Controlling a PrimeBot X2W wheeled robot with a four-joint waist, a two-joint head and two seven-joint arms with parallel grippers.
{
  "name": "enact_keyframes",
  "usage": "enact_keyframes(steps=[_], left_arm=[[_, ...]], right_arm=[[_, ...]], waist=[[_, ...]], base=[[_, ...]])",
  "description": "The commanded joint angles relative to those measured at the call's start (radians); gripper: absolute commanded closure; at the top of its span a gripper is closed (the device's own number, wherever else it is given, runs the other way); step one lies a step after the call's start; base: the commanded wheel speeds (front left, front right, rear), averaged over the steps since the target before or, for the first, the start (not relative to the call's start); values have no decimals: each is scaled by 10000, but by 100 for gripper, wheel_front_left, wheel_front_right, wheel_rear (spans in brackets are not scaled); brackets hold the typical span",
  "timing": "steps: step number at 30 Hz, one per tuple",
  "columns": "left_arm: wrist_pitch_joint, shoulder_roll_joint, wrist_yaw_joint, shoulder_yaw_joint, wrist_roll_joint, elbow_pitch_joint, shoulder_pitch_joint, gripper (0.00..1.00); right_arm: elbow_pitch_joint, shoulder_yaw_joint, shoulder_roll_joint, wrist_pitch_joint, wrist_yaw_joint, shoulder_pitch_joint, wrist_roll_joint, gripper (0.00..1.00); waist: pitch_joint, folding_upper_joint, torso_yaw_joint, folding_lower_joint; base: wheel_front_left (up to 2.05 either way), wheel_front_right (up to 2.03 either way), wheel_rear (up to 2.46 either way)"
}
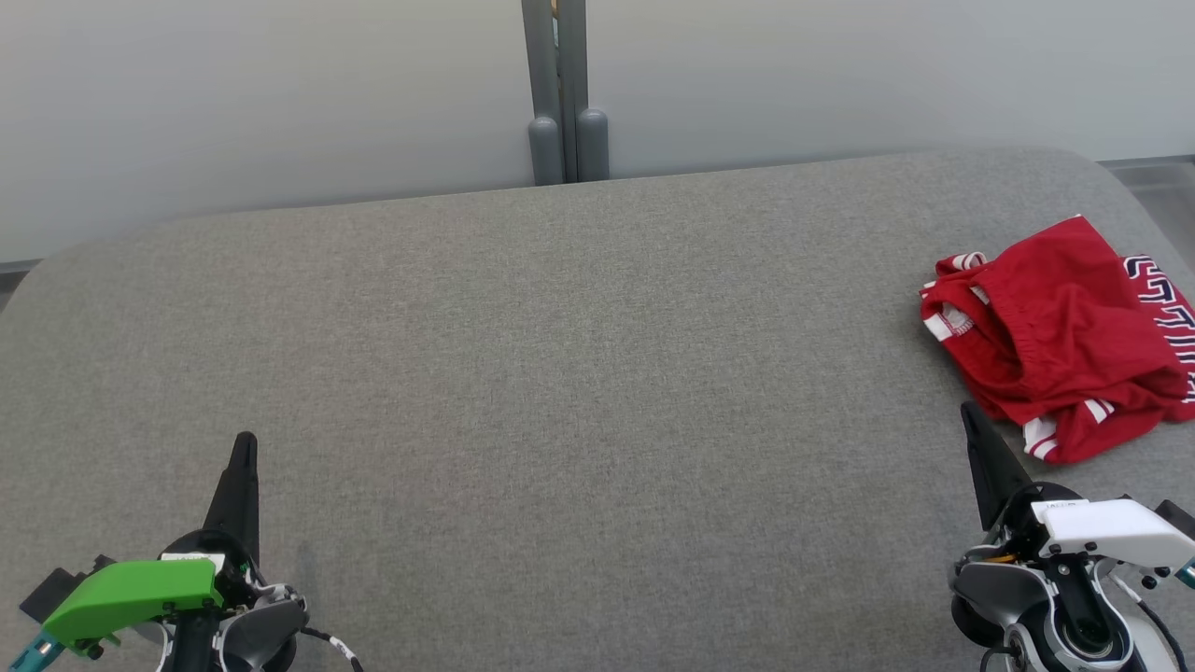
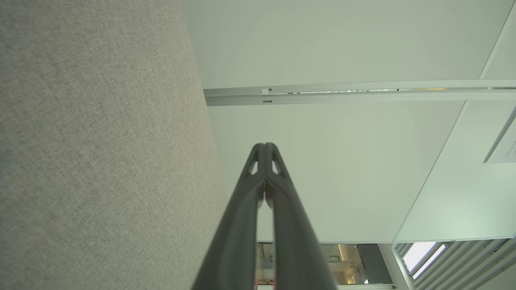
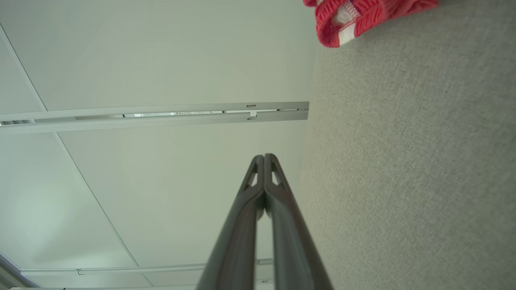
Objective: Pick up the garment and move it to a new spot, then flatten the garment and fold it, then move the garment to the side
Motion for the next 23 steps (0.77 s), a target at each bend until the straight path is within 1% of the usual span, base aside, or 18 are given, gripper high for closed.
enact_keyframes(steps=[1,23], left_arm=[[5,66,-63,24,-23,-13,-144,100],[5,67,-64,24,-23,-14,-144,100]], right_arm=[[-44,-17,-45,61,4,116,69,100],[-44,-18,-45,61,4,116,69,100]], waist=[[0,0,0,0],[0,0,0,0]], base=[[0,0,0],[0,0,0]])
